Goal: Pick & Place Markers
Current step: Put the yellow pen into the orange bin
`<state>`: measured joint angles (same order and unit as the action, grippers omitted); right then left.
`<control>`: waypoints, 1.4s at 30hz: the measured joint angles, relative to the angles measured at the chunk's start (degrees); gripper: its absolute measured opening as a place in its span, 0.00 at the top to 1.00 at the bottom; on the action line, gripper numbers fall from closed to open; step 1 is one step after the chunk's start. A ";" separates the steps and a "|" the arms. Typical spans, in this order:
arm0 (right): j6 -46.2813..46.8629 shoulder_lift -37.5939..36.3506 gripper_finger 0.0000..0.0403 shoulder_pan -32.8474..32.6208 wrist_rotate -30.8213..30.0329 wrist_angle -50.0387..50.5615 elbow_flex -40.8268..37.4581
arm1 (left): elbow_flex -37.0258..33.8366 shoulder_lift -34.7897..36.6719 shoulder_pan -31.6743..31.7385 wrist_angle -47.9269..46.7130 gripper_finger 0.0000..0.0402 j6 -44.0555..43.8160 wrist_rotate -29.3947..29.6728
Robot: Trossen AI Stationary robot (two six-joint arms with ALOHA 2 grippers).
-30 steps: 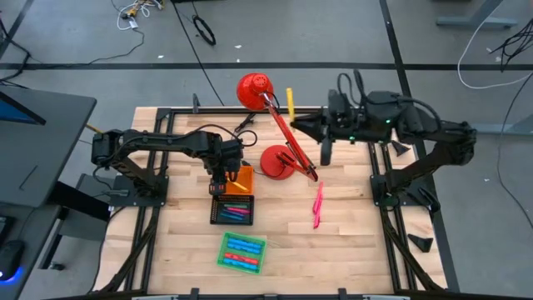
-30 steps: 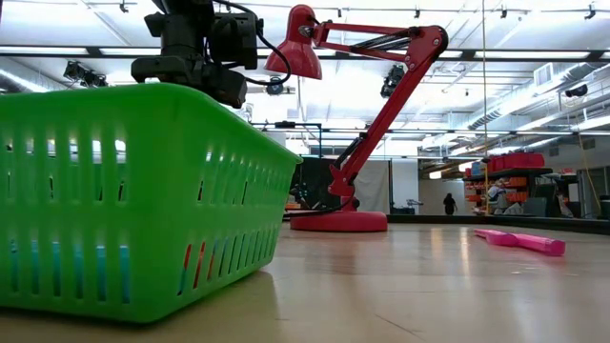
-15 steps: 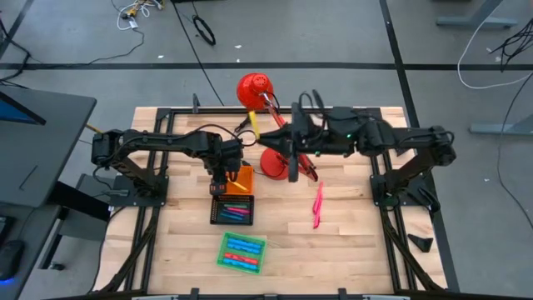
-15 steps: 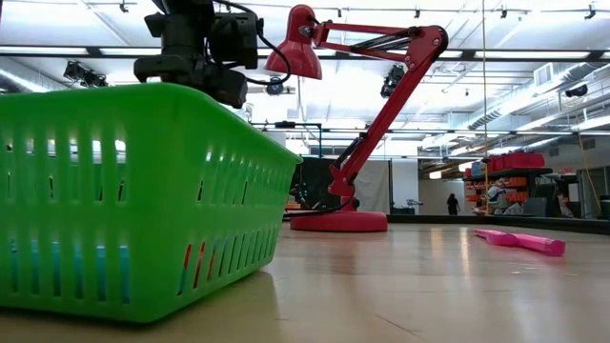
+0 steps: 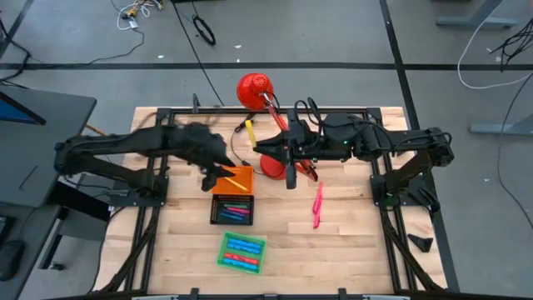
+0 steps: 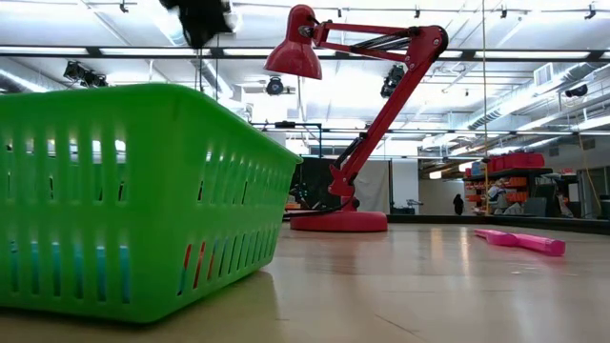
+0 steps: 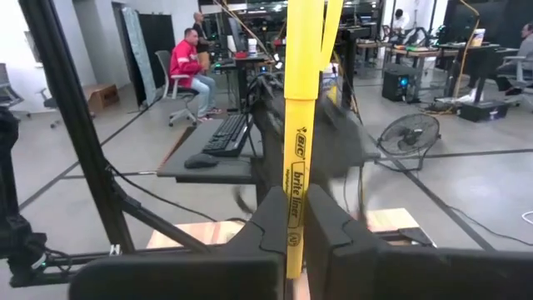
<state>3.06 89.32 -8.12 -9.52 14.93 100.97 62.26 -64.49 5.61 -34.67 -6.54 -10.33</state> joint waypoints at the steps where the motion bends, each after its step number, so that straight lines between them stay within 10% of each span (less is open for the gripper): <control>1: -0.26 0.00 0.98 0.01 -0.03 -0.10 0.00 | 0.00 1.50 -0.86 1.65 0.61 -0.66 0.84; 17: -1.39 -0.02 0.98 0.02 0.08 -1.06 0.00 | 0.04 7.22 -12.46 34.13 0.61 -2.78 14.38; 24: -1.34 -0.02 0.98 0.01 1.60 -0.98 0.00 | 0.04 7.15 -13.53 35.22 0.61 0.03 22.22; 42: -2.06 -0.07 0.98 0.04 1.63 -1.06 -0.98 | 17.63 -5.05 -13.59 30.54 0.58 3.21 18.70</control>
<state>1.00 89.25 -8.08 -7.89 13.88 99.98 79.89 -69.54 -7.99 -4.13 -3.33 8.37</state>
